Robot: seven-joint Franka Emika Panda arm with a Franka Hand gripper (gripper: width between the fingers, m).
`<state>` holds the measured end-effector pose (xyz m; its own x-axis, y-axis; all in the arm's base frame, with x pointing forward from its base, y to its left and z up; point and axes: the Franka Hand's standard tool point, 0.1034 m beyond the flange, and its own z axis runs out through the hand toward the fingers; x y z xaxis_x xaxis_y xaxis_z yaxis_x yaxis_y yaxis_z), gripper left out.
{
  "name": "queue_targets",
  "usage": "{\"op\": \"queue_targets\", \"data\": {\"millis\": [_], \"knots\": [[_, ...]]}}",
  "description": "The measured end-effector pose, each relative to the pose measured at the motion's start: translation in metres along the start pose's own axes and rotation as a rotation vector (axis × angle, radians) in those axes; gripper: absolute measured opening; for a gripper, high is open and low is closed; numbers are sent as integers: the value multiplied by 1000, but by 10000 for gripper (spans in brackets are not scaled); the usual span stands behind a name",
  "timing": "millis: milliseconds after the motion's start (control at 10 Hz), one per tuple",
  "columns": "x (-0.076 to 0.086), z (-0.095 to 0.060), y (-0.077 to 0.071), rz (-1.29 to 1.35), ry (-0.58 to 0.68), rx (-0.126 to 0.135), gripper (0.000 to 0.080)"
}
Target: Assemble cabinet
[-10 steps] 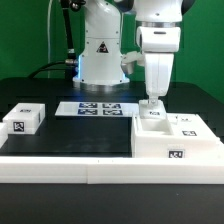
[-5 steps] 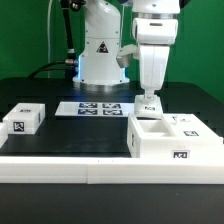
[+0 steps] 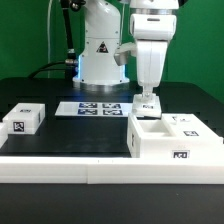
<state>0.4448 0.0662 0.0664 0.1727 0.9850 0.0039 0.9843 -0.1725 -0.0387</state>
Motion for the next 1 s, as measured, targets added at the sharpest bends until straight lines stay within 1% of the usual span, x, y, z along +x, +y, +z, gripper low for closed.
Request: {"op": "queue_targets", "data": {"millis": [300,600,1000], "knots": [[0,1,0,0,0,2,68],[0,1,6,1,4,-2,68],[-3,1,9,8,3,-4,68]]}}
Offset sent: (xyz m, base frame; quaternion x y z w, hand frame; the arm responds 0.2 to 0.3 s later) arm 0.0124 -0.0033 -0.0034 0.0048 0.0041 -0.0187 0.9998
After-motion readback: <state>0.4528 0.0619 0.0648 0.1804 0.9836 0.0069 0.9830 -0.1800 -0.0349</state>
